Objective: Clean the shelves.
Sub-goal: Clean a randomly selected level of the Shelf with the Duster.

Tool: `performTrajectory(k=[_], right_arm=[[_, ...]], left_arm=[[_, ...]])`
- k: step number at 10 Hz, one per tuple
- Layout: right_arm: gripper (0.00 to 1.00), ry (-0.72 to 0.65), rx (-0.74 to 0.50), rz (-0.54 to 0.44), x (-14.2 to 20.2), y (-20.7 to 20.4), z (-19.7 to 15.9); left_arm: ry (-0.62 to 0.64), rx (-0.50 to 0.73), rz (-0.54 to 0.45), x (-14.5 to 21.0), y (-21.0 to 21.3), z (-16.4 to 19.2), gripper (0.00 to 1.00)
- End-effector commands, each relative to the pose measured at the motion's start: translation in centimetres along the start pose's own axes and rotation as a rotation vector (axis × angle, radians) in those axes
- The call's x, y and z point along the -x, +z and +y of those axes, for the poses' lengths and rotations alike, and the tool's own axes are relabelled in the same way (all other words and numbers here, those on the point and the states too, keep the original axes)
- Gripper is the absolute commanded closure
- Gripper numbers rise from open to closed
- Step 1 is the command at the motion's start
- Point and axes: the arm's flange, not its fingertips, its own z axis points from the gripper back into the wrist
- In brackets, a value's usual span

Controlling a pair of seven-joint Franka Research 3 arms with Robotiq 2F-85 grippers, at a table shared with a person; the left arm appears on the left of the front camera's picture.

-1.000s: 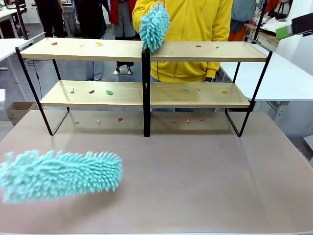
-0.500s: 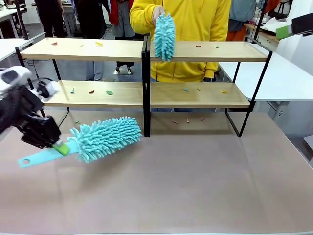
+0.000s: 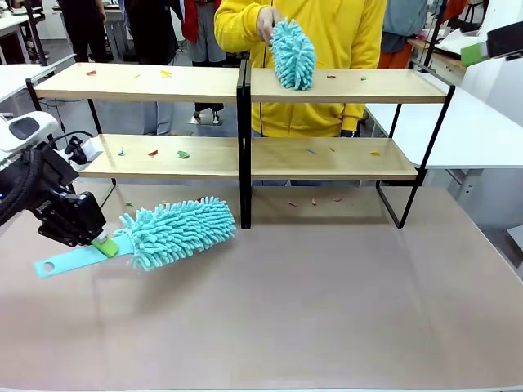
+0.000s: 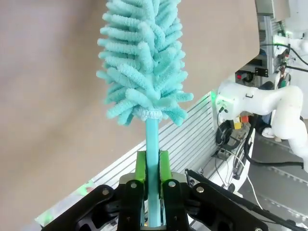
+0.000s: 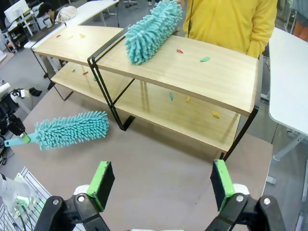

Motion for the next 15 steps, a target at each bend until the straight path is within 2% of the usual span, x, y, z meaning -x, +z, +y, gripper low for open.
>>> performTrajectory(k=[1,2,4,6,11,15], right_arm=[[0.00,0.016,-0.002,-0.003,0.0,0.0,-0.2],[0.00,0.016,-0.002,-0.003,0.0,0.0,-0.2],[0.00,0.016,-0.002,-0.003,0.0,0.0,-0.2],[0.00,0.016,-0.002,-0.003,0.0,0.0,-0.2],[0.00,0.016,-0.002,-0.003,0.0,0.0,-0.2],[0.00,0.016,-0.002,-0.003,0.0,0.0,-0.2]], left_arm=[[0.038,-0.039,-0.052,-1.3,-2.3,0.0,0.88],[0.047,-0.039,-0.081,-1.6,-2.3,-0.1,0.88],[0.064,-0.065,-0.219,-2.3,-3.0,-0.2,0.88],[0.097,-0.112,-0.241,-3.6,-5.4,0.1,0.88],[0.112,-0.221,-0.401,-5.6,-8.2,1.3,0.88],[0.155,-0.308,-0.431,-6.3,-9.1,2.0,0.88]])
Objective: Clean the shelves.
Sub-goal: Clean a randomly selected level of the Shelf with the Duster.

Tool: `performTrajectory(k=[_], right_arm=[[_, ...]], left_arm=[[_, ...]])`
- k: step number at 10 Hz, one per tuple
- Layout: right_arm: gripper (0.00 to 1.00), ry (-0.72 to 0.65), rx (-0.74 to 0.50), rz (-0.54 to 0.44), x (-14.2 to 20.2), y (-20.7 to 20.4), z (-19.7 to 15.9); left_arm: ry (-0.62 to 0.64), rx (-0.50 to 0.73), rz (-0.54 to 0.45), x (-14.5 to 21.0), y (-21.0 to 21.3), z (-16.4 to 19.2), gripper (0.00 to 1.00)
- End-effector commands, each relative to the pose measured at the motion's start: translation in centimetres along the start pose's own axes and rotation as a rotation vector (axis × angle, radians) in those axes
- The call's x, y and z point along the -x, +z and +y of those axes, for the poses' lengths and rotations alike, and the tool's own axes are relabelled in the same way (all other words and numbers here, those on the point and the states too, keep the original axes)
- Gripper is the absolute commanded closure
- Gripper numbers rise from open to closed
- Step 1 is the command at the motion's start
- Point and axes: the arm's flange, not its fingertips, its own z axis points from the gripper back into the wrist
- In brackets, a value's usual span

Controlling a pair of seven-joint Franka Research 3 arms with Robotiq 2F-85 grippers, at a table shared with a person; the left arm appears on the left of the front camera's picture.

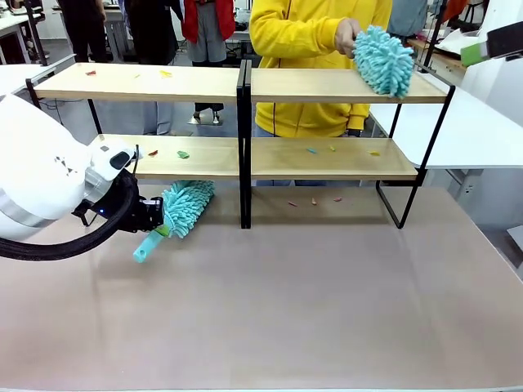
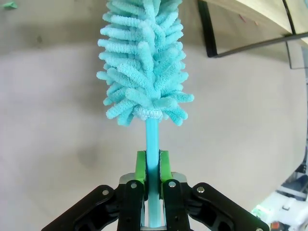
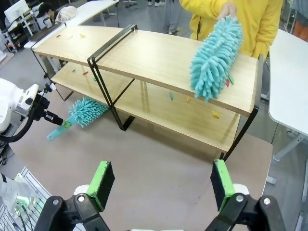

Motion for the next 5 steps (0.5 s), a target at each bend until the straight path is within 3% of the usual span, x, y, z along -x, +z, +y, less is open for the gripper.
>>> performTrajectory(k=[1,5], right_arm=[[0.00,0.016,-0.002,-0.003,0.0,0.0,-0.2],[0.00,0.016,-0.002,-0.003,0.0,0.0,-0.2]], left_arm=[[0.049,-0.046,-0.046,1.9,0.9,0.3,0.88],[0.141,-0.096,0.036,1.7,2.4,3.1,0.88]])
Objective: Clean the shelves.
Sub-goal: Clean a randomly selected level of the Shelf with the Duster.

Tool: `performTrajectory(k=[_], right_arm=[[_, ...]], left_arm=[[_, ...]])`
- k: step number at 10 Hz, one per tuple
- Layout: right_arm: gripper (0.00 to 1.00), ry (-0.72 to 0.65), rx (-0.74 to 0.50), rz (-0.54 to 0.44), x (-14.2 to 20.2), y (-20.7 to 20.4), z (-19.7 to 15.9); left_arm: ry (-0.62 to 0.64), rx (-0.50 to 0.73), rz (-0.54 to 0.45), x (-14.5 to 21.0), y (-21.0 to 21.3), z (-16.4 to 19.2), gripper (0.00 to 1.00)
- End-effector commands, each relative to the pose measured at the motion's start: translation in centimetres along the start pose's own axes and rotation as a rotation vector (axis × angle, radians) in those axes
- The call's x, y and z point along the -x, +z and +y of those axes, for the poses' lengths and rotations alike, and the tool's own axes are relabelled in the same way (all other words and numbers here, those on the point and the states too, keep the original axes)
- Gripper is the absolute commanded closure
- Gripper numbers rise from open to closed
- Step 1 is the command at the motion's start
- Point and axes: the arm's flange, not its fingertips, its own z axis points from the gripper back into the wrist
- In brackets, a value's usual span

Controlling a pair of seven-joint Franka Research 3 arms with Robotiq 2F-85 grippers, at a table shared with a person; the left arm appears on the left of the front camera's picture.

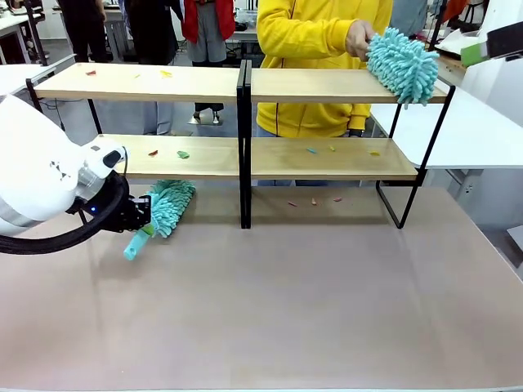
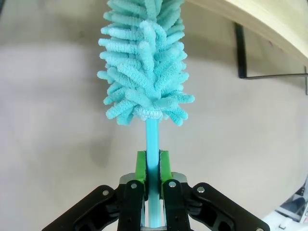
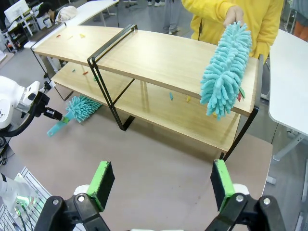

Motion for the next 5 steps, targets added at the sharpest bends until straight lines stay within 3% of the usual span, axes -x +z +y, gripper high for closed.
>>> performTrajectory(k=[1,5], right_arm=[[0.00,0.016,-0.002,-0.003,0.0,0.0,-0.2],[0.00,0.016,-0.002,-0.003,0.0,0.0,-0.2]], left_arm=[[0.038,-0.042,0.009,2.8,2.5,1.5,0.88],[0.114,-0.141,-0.080,2.8,5.3,5.6,0.88]])
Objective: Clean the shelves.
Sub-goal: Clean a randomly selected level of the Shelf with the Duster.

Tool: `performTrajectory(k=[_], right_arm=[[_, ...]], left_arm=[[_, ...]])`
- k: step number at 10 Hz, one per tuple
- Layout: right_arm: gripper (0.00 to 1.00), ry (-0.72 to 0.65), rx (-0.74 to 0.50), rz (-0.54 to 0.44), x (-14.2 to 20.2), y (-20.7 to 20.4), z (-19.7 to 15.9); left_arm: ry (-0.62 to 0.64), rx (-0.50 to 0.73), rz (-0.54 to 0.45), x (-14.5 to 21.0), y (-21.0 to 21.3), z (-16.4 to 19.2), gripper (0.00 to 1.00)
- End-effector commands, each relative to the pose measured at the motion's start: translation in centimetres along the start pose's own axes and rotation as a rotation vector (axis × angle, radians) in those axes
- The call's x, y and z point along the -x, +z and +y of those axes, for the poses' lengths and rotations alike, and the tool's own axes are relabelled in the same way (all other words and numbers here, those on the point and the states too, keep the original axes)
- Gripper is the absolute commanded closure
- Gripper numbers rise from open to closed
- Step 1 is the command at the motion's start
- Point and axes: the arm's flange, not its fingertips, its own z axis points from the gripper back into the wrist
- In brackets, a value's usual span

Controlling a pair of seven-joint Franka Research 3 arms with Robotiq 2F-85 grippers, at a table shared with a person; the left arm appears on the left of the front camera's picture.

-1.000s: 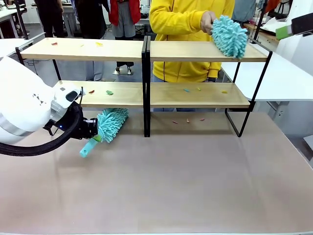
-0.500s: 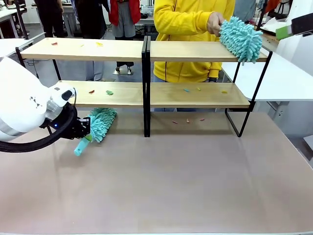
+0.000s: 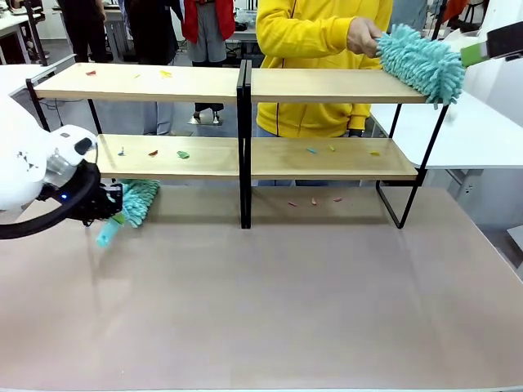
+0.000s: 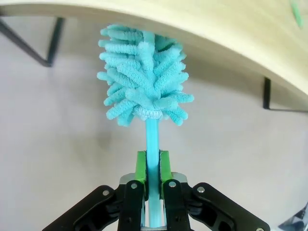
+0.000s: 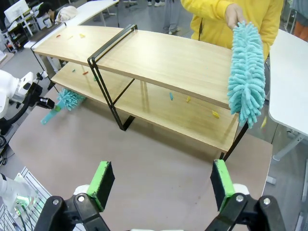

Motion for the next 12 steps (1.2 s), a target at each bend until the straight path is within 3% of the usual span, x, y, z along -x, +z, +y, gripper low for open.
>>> performTrajectory(k=[1,4,8,12], right_arm=[[0.00,0.016,-0.002,-0.003,0.0,0.0,-0.2],[0.00,0.016,-0.002,-0.003,0.0,0.0,-0.2],[0.00,0.016,-0.002,-0.003,0.0,0.0,-0.2],[0.00,0.016,-0.002,-0.003,0.0,0.0,-0.2]], left_arm=[[0.014,-0.027,0.025,5.5,2.6,2.5,0.88],[-0.034,-0.062,0.110,6.0,2.5,4.4,0.88],[-0.058,-0.041,0.139,6.1,3.0,4.7,0.88],[-0.343,-0.101,0.310,8.4,6.7,7.3,0.88]])
